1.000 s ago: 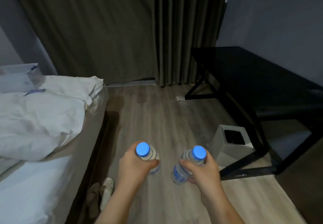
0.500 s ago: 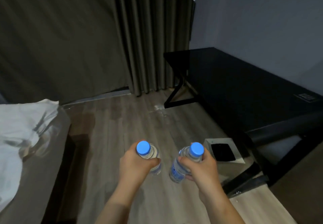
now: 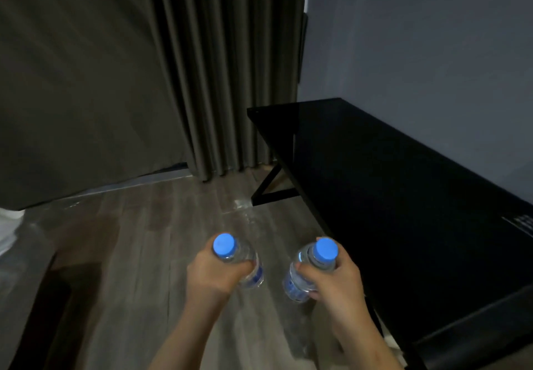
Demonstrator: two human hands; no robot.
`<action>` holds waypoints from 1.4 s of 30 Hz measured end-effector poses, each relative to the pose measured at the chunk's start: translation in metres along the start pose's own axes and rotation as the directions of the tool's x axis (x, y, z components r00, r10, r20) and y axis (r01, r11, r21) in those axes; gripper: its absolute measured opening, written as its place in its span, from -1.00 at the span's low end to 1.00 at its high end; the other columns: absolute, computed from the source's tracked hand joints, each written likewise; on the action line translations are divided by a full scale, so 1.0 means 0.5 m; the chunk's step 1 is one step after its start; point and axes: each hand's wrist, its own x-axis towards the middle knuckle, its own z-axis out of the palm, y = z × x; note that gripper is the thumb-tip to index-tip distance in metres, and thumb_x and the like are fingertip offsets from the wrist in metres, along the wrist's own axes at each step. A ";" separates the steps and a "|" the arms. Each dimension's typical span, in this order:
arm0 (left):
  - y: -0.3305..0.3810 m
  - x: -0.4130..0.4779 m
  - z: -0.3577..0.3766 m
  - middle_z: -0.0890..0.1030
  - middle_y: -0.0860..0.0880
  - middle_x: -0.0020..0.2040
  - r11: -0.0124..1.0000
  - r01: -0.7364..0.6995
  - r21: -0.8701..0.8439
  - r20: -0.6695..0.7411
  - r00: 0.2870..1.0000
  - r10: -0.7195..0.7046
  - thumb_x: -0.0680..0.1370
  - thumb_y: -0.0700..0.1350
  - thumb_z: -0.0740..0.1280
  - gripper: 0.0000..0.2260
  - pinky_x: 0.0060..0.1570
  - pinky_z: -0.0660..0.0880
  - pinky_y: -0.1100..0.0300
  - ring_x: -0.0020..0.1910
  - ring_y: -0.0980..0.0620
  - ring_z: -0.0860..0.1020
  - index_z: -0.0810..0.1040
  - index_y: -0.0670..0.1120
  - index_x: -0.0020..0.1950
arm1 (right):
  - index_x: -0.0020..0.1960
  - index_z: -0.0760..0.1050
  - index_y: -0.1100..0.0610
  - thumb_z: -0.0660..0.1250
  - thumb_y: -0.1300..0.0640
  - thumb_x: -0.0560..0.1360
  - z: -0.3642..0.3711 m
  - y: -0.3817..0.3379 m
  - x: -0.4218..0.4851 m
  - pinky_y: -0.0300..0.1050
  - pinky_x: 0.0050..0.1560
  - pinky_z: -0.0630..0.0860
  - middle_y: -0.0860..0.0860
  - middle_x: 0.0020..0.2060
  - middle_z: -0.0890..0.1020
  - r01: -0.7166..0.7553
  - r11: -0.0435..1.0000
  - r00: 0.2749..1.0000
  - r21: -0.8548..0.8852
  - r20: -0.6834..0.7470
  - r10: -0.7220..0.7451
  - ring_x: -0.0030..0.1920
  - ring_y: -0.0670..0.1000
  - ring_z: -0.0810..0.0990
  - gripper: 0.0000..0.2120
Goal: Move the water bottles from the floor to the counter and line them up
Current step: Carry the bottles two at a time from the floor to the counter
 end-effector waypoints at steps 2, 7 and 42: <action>0.018 0.058 0.013 0.61 0.05 -0.19 1.000 -0.012 -0.011 0.005 1.000 0.012 0.27 -0.20 0.53 -0.67 -0.13 0.42 0.24 -0.13 0.02 0.57 0.54 0.10 -0.09 | -0.23 0.54 -0.12 0.48 0.35 0.28 0.017 -0.014 0.051 0.19 0.05 0.60 -0.09 -0.29 0.64 -0.008 1.000 1.000 0.006 -0.008 0.008 -0.14 0.03 0.65 -0.64; 0.065 0.244 0.032 0.60 0.06 -0.26 0.999 -0.048 -0.024 0.030 0.998 0.049 0.11 -0.08 0.50 -0.64 -0.20 0.44 0.21 -0.18 0.00 0.57 0.58 0.02 -0.12 | -0.19 0.46 -0.14 0.49 0.32 0.32 0.105 -0.061 0.208 -0.04 -0.09 0.59 -0.14 -0.24 0.59 0.002 0.998 1.000 0.056 -0.002 -0.002 -0.19 -0.11 0.59 -0.62; 0.511 1.283 0.434 0.58 0.07 -0.08 0.911 -0.402 0.093 0.336 0.874 0.351 0.24 -0.18 0.57 -0.58 -0.08 0.40 0.31 -0.01 0.08 0.56 0.46 0.11 -0.06 | -0.05 0.48 -0.08 0.48 0.33 0.35 0.334 -0.303 1.293 0.14 0.17 0.53 -0.09 -0.14 0.57 0.048 0.992 0.967 0.115 -0.256 -0.017 -0.08 -0.01 0.58 -0.63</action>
